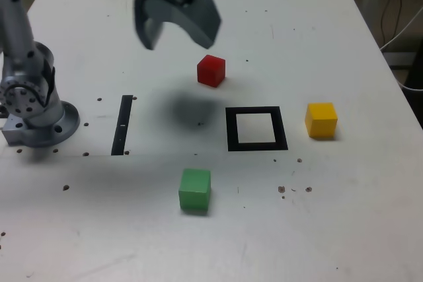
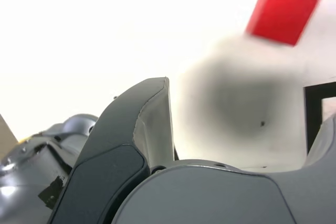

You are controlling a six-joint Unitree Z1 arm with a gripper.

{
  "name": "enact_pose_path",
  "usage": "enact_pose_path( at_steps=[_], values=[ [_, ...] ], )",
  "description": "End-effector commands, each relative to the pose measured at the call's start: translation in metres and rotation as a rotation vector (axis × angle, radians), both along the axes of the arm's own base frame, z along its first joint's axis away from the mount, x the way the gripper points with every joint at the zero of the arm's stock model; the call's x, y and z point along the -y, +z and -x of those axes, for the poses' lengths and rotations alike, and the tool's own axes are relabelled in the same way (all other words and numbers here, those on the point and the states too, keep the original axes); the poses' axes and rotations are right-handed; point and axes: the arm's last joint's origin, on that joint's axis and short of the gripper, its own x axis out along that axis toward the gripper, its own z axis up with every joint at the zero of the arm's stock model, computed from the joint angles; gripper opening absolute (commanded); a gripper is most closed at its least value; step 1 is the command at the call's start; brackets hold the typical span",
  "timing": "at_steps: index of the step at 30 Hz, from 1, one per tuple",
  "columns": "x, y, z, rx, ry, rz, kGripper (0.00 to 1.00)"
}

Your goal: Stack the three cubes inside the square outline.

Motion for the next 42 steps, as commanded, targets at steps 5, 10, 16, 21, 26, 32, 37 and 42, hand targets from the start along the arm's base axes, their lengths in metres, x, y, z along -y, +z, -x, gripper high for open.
enact_pose_path(
  at_steps=[5, 10, 16, 21, 26, 32, 37, 42],
  values=[
    [-0.019, -0.019, -0.029, -0.063, -0.018, 0.000, 0.99],
    [-0.029, -0.033, -0.039, -0.073, -0.009, -0.019, 0.99],
    [-0.033, -0.045, -0.046, -0.079, -0.015, -0.019, 0.98],
    [-0.035, -0.063, -0.054, -0.090, -0.021, -0.010, 0.96],
    [-0.035, -0.080, -0.057, -0.094, -0.024, 0.005, 0.93],
    [-0.035, -0.084, -0.060, -0.081, -0.032, 0.010, 0.88],
    [-0.035, -0.086, -0.060, -0.084, -0.033, 0.012, 0.78],
    [-0.035, -0.086, -0.061, -0.082, -0.039, 0.012, 0.64]
  ],
)
